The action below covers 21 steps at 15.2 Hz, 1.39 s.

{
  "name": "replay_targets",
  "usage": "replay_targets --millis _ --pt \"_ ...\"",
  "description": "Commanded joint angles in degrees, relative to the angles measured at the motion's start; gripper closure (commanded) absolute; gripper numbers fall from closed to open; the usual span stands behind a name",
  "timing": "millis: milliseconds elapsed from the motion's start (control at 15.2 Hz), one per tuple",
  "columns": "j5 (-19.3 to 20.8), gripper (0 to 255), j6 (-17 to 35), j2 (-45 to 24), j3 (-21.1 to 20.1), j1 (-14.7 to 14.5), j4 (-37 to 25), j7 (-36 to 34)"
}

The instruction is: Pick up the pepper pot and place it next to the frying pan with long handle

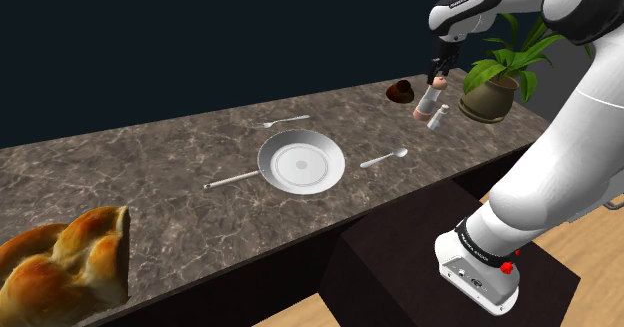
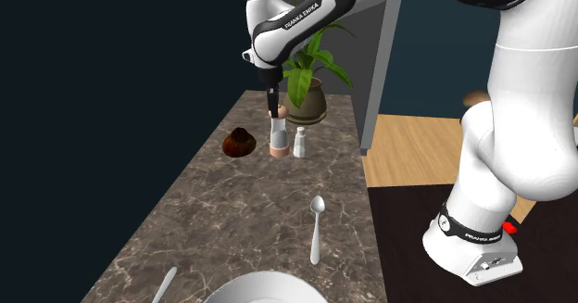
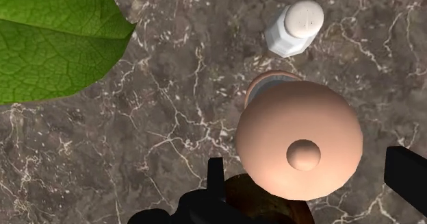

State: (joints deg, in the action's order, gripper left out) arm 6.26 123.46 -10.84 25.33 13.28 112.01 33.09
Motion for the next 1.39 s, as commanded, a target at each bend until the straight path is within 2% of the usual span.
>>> replay_targets --millis 0,594,660,1320 --pt "-0.36 0 1.37 -0.9 -0.04 0.19 0.5 0.17" --pt "-0.44 0 1.77 -1.12 -0.04 0.26 0.68 0.22" --pt "-0.44 255 1.77 -1.12 -0.04 0.26 0.68 0.22" --pt "-0.32 255 1.08 -0.76 -0.01 0.21 0.33 0.22"
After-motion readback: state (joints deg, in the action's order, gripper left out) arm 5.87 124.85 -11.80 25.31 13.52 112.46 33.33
